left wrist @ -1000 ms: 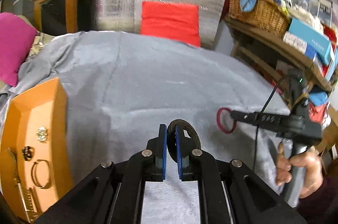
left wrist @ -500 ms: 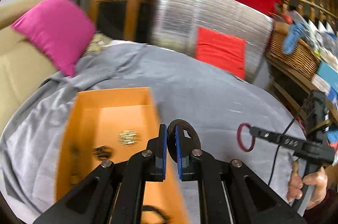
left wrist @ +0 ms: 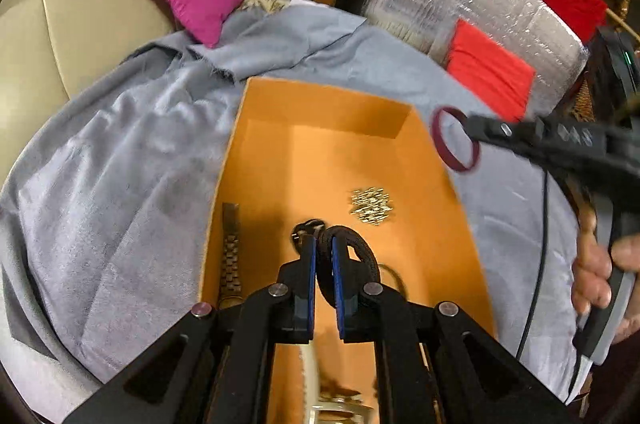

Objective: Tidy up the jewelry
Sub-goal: 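Carry the red hair tie and black ring over the orange box, then open the right tool to drop the red hair tie while left drops the black ring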

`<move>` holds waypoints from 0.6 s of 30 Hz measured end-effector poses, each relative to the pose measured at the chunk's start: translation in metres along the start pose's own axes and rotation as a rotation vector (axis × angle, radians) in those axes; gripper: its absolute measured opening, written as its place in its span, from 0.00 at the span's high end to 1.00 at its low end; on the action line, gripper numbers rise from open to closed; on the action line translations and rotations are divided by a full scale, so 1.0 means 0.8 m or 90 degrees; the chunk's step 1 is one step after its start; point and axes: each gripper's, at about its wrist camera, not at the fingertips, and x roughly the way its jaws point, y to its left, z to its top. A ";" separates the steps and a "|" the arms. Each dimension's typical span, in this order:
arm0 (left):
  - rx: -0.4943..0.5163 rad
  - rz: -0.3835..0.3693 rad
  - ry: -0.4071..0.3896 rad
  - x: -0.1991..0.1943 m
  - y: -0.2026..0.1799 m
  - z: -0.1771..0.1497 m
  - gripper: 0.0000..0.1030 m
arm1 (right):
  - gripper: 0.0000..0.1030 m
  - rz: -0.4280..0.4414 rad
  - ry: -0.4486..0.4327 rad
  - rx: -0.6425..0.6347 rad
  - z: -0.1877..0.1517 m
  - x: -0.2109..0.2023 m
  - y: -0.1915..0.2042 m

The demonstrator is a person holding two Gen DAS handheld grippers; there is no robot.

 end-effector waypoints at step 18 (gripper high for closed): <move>0.002 0.046 0.123 0.052 0.013 -0.008 0.92 | 0.93 -0.135 0.212 -0.113 0.049 0.183 0.059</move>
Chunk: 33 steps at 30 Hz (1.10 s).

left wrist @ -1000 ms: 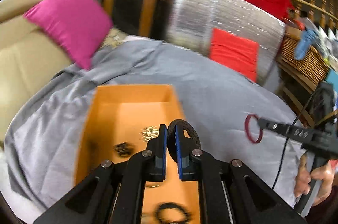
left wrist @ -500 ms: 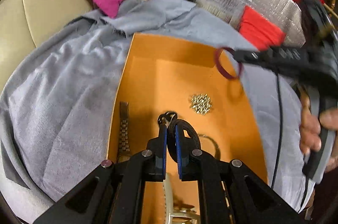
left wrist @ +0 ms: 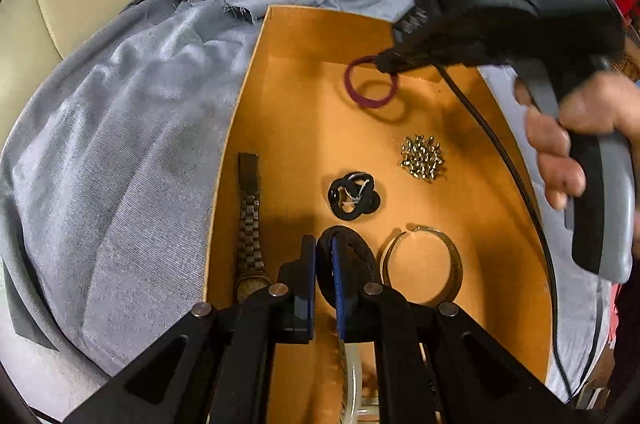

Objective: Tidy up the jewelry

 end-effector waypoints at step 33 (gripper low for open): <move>0.065 0.124 -0.167 -0.062 -0.058 -0.006 0.41 | 0.53 0.072 -0.195 0.126 -0.141 -0.188 -0.100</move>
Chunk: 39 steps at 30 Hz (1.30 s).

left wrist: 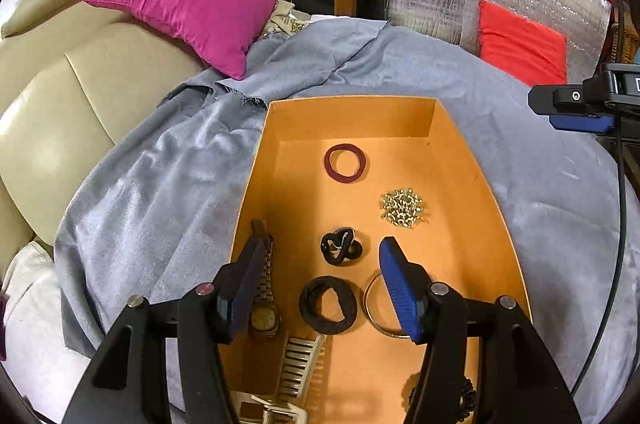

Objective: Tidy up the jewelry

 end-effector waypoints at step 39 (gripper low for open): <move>0.038 0.137 -0.066 -0.180 0.051 -0.056 0.13 | 0.49 -0.046 -0.021 -0.028 -0.199 -0.201 0.057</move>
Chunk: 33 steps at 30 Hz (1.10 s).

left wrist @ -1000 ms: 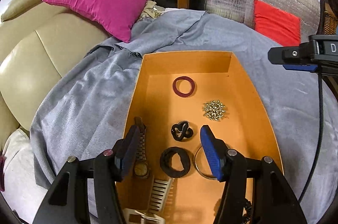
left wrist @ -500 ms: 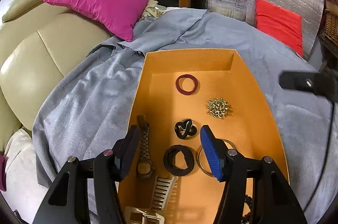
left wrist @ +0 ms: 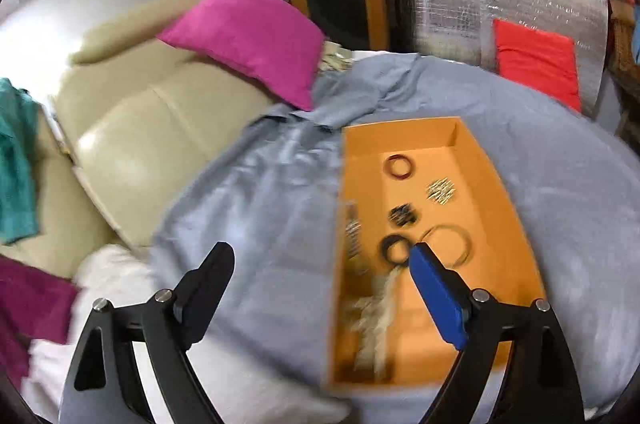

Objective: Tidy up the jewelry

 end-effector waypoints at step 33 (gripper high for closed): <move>-0.027 0.028 -0.085 -0.200 0.004 -0.070 0.12 | 0.27 -0.009 -0.204 0.017 -0.129 -0.140 0.088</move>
